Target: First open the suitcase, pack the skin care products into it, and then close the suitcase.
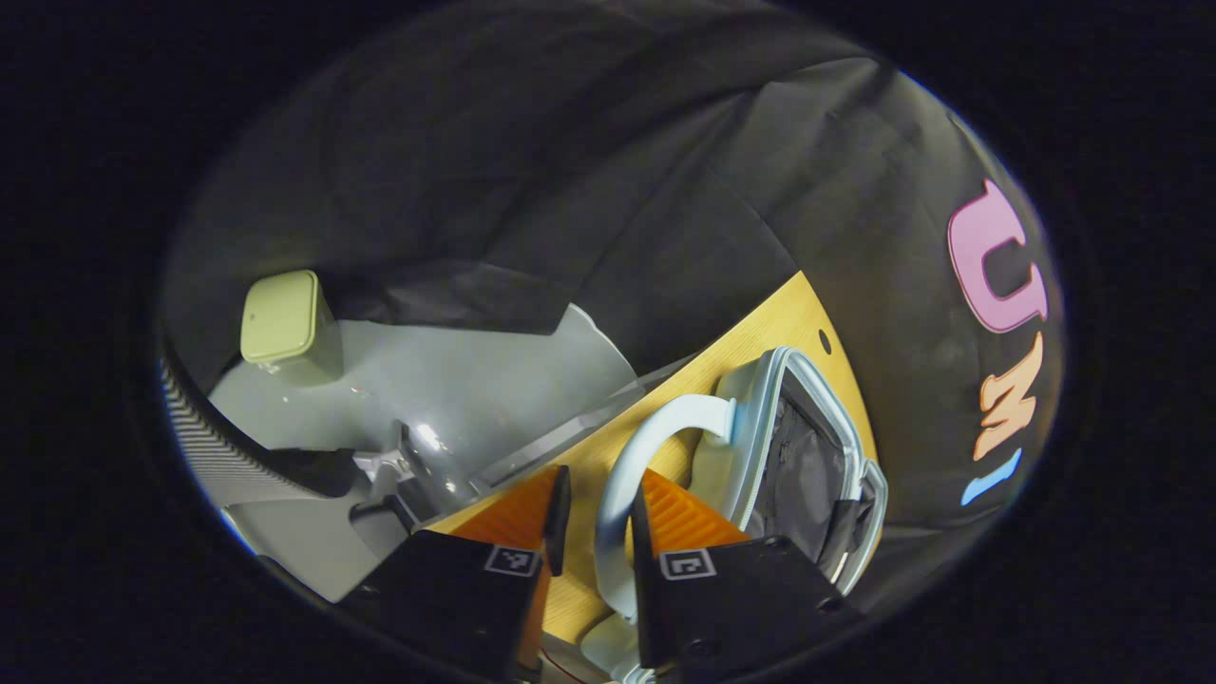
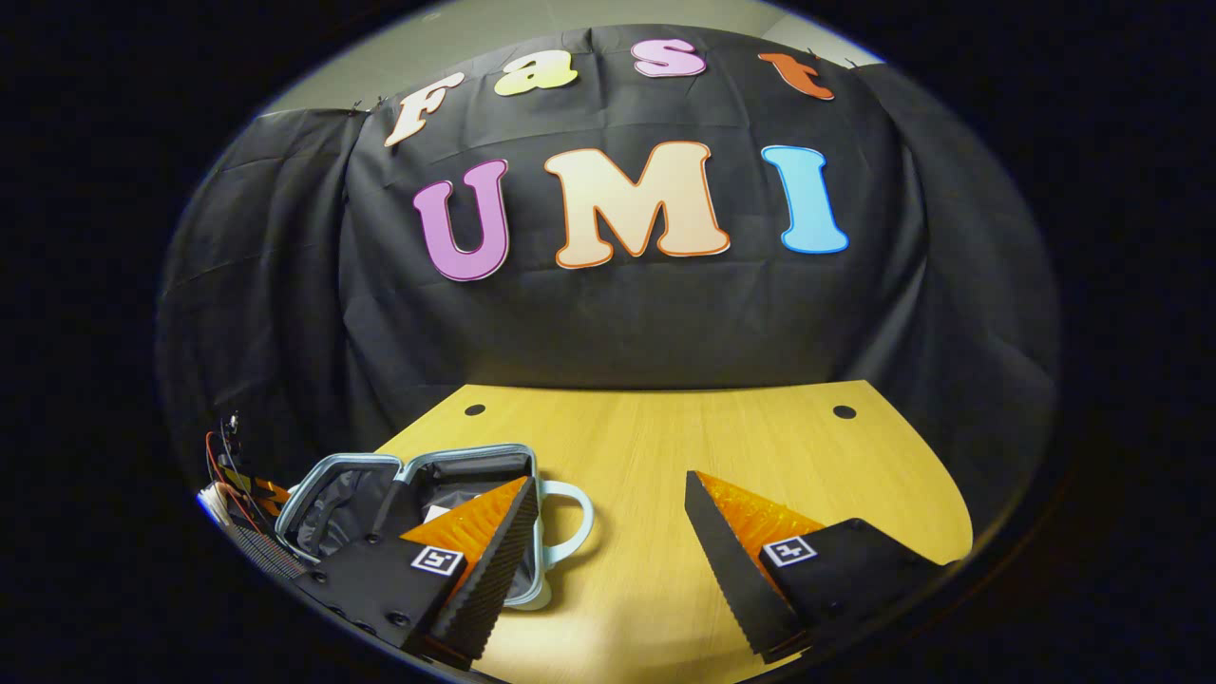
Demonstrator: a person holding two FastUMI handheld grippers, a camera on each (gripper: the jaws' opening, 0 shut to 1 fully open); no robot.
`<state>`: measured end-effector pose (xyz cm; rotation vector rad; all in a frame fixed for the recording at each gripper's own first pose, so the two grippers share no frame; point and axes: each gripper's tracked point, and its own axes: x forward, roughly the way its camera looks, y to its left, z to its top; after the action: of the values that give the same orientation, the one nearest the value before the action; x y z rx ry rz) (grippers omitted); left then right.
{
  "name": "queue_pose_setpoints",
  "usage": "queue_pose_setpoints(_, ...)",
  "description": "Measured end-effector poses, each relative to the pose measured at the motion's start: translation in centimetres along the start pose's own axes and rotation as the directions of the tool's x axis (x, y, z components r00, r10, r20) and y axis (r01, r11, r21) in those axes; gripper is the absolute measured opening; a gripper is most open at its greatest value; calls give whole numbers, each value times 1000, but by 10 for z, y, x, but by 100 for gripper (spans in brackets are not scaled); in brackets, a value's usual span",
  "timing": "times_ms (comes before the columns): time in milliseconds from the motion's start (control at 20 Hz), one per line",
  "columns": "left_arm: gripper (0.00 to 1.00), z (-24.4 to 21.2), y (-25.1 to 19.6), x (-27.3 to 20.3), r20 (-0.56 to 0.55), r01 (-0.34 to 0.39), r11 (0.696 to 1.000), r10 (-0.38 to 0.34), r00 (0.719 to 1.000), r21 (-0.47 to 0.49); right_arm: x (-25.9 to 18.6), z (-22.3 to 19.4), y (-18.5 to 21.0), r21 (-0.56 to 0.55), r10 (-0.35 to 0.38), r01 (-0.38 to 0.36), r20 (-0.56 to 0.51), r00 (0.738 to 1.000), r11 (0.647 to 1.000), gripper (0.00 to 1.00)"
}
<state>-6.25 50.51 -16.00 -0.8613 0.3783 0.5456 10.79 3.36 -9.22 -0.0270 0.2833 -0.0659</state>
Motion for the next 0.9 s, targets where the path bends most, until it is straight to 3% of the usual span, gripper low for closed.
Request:
queue_pose_setpoints(100,15,2,-3,-1,8,-10,1000,10,1000,17,-2,0,-5,-18,-16,16,3,1000,1000,98)
queue_pose_setpoints(300,7,9,-35,-26,16,-15,988,13,1000,154,-2,0,-9,-20,-26,26,9,1000,999,98)
queue_pose_setpoints(550,6,32,-137,-86,61,155,960,-174,983,234,-1,4,-8,-36,-25,26,24,999,999,94)
queue_pose_setpoints(600,5,33,-158,-97,68,191,948,-214,974,253,1,5,-10,-37,-25,26,27,999,999,98)
queue_pose_setpoints(650,0,32,-179,-108,68,224,934,-252,965,277,2,7,-11,-34,-24,25,31,999,999,98)
queue_pose_setpoints(700,4,29,-199,-117,73,253,918,-287,955,304,3,8,-12,-26,-24,25,36,999,999,98)
queue_pose_setpoints(900,5,-1,-266,-136,36,322,848,-371,928,422,3,18,-28,7,-40,40,65,997,999,98)
